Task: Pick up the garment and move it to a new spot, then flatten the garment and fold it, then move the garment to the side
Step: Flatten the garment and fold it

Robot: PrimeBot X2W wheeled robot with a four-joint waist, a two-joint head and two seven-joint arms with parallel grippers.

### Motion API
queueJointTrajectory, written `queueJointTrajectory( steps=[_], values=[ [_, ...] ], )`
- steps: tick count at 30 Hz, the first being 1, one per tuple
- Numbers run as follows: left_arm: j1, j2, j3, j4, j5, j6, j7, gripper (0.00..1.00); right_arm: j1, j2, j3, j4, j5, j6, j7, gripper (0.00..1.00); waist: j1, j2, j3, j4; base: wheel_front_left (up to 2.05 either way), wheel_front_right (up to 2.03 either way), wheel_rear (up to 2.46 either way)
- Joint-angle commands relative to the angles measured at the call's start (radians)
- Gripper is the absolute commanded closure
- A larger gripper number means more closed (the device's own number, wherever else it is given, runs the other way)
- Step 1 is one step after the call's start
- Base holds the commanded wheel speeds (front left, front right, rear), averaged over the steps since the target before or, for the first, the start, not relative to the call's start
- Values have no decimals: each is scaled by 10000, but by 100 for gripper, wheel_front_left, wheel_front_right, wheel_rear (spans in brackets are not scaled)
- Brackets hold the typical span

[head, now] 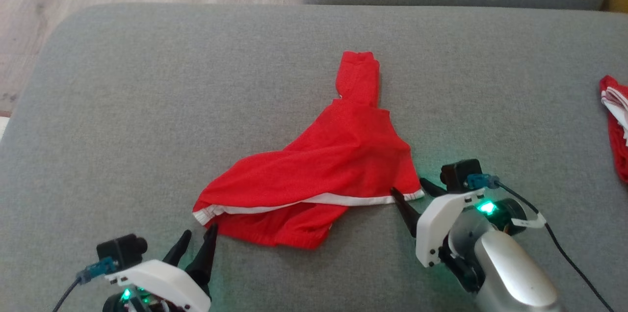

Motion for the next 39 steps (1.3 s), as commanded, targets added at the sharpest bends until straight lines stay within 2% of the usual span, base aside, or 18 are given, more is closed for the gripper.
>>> queueJointTrajectory(
  steps=[1,13,30,32,33,34,35,39],
  values=[
    [-365,219,311,-338,-115,-59,42,0,-149,137,307,-14,63,67,227,0,1,0,54,-44,0,0,0],
    [-666,490,150,-671,-1216,-59,27,0,-197,62,391,-127,40,67,331,0,1,0,242,-227,0,0,0],
    [-1023,1019,-257,-135,-1710,-59,-144,0,-216,43,534,-336,38,67,581,0,1,0,582,-440,0,0,0],
    [-1136,1096,-386,-105,-1792,-59,-205,53,-191,29,620,-375,162,67,698,0,1,0,593,-450,0,0,0],
    [-1161,1127,-452,-116,-1825,-59,-220,67,-178,31,646,-379,264,67,759,55,1,0,589,-452,0,0,0],
    [-1174,1169,-529,-132,-1857,-59,-231,95,-169,28,713,-405,380,67,797,90,1,0,579,-457,0,0,0],
    [-1180,1223,-645,-166,-1906,-59,-203,100,-156,18,763,-412,488,67,852,100,1,0,564,-465,0,0,0],
    [-1059,1481,-893,-547,-2268,-59,-228,100,-37,-18,746,-800,1396,67,858,100,1,0,455,-492,0,0,0]
  ],
)
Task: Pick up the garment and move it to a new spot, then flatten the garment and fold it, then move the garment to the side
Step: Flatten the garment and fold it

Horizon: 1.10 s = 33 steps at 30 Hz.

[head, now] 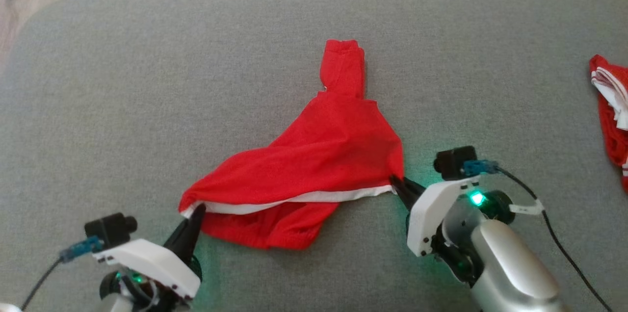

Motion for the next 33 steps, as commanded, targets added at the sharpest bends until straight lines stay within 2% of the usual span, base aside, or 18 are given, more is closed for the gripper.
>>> queueJointTrajectory(
  steps=[1,5,9,12,18,21,23,27,30,33],
  values=[
    [-255,412,333,-558,-148,-59,-107,100,279,42,106,-357,516,67,89,100,-1,0,-67,-13,0,0,0],
    [-1,824,116,-1962,-908,-59,141,100,580,-131,-607,-1871,2237,67,306,100,-1,0,-302,-48,0,0,0],
    [397,1525,-139,-4642,-2385,-59,811,100,1156,-675,-1480,-4202,3602,67,1016,100,-1,0,-581,-154,0,0,0],
    [640,2217,-192,-6596,-3382,-59,1271,100,1725,-854,-2380,-6071,4458,67,1748,100,-1,0,-772,-245,0,0,0],
    [559,3177,408,-9322,-4760,-59,1773,100,2123,-435,-4844,-9710,5813,67,3490,100,-1,0,-873,-546,0,0,0],
    [18,3585,711,-9960,-5165,-56,2188,100,1453,-113,-5845,-10783,6118,67,4539,100,-1,0,-636,-762,0,0,0],
    [-624,3887,855,-9948,-5148,-20,2546,100,606,60,-6328,-10984,5968,67,5172,100,-1,0,-274,-890,0,0,0],
    [-2114,4002,867,-9228,-5048,38,3019,100,-1155,231,-6750,-10375,5219,67,5895,100,-1,0,424,-993,0,0,0],
    [-4210,3742,724,-7790,-4458,143,3266,100,-3187,280,-6899,-8910,4206,67,6138,100,-1,0,1261,-975,0,0,0],
    [-6522,3065,337,-5887,-3591,226,3245,100,-5209,286,-6866,-6950,3322,67,5504,100,-1,0,2116,-897,0,0,0]
  ],
)
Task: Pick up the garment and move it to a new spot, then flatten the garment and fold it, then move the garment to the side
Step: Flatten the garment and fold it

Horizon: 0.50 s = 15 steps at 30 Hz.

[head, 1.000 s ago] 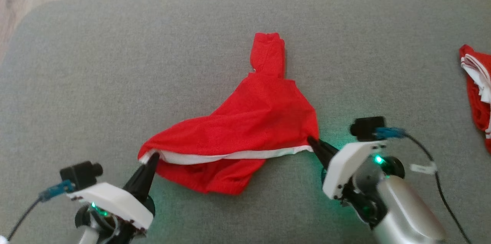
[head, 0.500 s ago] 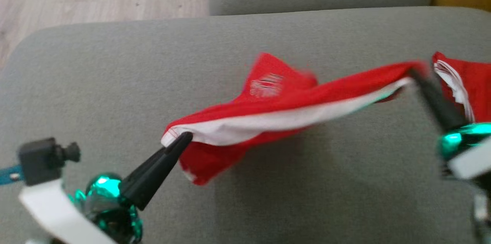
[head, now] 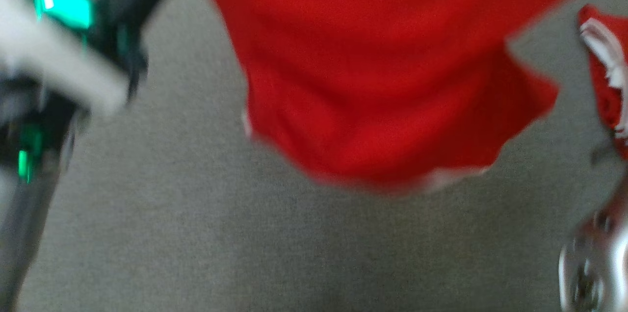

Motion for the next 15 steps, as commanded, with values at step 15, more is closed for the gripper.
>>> queueJointTrajectory(
  steps=[15],
  values=[
    [-4532,-1566,-2716,5513,3547,-256,-4747,100,-2612,23,1807,5162,-474,67,-4907,100,-4,0,1835,-52,0,0,0]
  ],
)
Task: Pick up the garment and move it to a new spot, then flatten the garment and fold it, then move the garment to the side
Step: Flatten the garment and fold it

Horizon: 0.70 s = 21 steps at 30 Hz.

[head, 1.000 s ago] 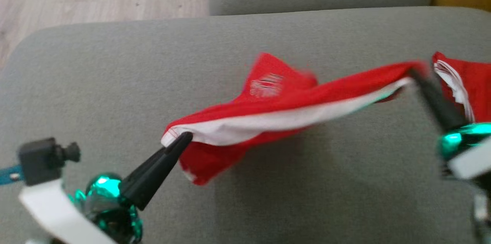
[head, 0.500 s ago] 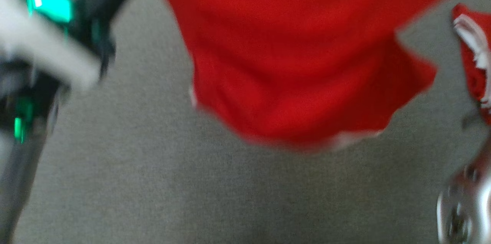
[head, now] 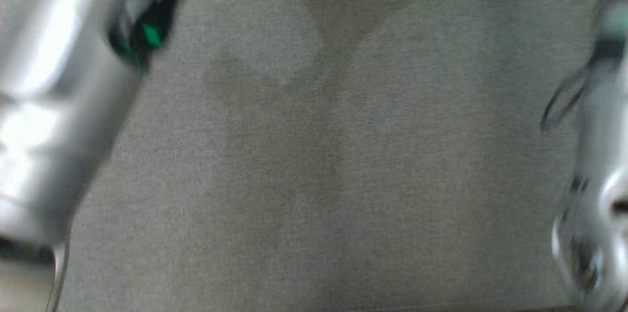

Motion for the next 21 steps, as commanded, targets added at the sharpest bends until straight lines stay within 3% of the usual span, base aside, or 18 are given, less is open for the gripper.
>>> queueJointTrajectory(
  steps=[1,4,9,12,17,21],
  values=[
    [164,657,65,-356,-116,-56,-223,100,510,61,135,-417,147,67,-145,100,-1,1,-206,-143,0,0,0],
    [1521,1348,-934,-830,-446,-57,-1148,100,2524,61,570,-881,179,67,-347,100,-1,1,-685,-321,0,0,0],
    [4641,2405,-2112,-1516,-1031,-58,-2557,100,6489,42,872,-2473,-879,67,97,100,-1,1,-1859,-339,0,0,0],
    [6422,2596,-2403,-1792,-1291,-10,-3067,100,8741,45,515,-3794,-875,67,566,100,-1,1,-2575,-162,0,0,0],
    [8911,2681,-2377,-2987,-1567,661,-3375,100,12042,55,-244,-6329,-679,67,1434,100,-1,1,-3164,101,0,0,0],
    [10431,2700,-2006,-4411,-1941,1030,-3424,100,13733,59,-789,-7968,-105,67,1783,100,-1,1,-3145,345,0,0,0]
  ],
)
